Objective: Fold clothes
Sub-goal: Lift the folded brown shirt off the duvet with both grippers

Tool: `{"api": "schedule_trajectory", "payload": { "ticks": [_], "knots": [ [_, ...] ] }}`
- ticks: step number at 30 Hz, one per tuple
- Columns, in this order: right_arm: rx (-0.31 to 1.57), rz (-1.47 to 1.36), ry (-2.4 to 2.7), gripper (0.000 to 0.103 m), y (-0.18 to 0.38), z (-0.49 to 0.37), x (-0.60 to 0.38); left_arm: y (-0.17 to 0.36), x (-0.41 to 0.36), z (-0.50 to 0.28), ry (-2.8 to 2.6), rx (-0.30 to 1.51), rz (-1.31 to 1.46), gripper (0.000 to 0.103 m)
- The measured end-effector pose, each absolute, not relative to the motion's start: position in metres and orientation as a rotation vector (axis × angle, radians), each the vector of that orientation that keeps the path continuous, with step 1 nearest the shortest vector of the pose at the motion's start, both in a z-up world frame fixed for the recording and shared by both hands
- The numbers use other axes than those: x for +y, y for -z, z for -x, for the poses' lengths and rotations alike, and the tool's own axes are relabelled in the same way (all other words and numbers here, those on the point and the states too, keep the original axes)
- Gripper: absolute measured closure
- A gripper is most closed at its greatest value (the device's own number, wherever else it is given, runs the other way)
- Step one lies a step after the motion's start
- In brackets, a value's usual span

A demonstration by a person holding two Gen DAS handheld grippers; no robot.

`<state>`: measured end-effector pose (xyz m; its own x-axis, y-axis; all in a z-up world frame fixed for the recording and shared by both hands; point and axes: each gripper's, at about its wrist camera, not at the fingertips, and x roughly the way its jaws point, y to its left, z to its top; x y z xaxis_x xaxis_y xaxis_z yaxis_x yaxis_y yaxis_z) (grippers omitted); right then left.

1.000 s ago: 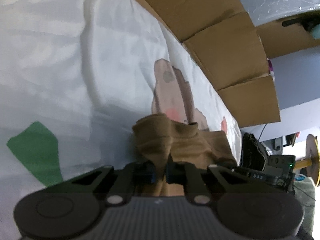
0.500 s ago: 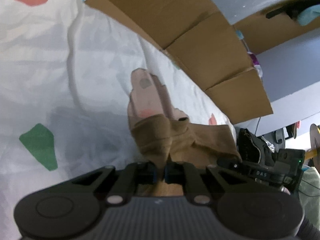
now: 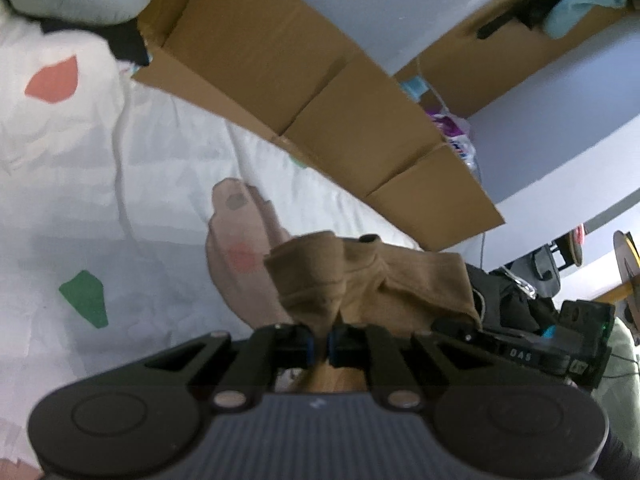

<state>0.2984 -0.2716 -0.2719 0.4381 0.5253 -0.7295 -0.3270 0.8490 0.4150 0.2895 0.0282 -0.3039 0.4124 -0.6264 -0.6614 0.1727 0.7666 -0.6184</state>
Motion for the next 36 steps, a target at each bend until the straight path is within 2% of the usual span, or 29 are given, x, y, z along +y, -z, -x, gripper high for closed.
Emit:
{"api": "schedule_trajectory", "payload": {
  "ticks": [12,36],
  "knots": [
    [0.912,-0.226,-0.528,0.091,0.21,-0.255,-0.276,0.23,0.015,-0.254,0.501,0.993,0.463,0.097],
    [0.626,-0.249,-0.467,0.092,0.005,-0.172,-0.337,0.027,-0.036,-0.193,0.55,0.793,0.405,0.097]
  ]
}}
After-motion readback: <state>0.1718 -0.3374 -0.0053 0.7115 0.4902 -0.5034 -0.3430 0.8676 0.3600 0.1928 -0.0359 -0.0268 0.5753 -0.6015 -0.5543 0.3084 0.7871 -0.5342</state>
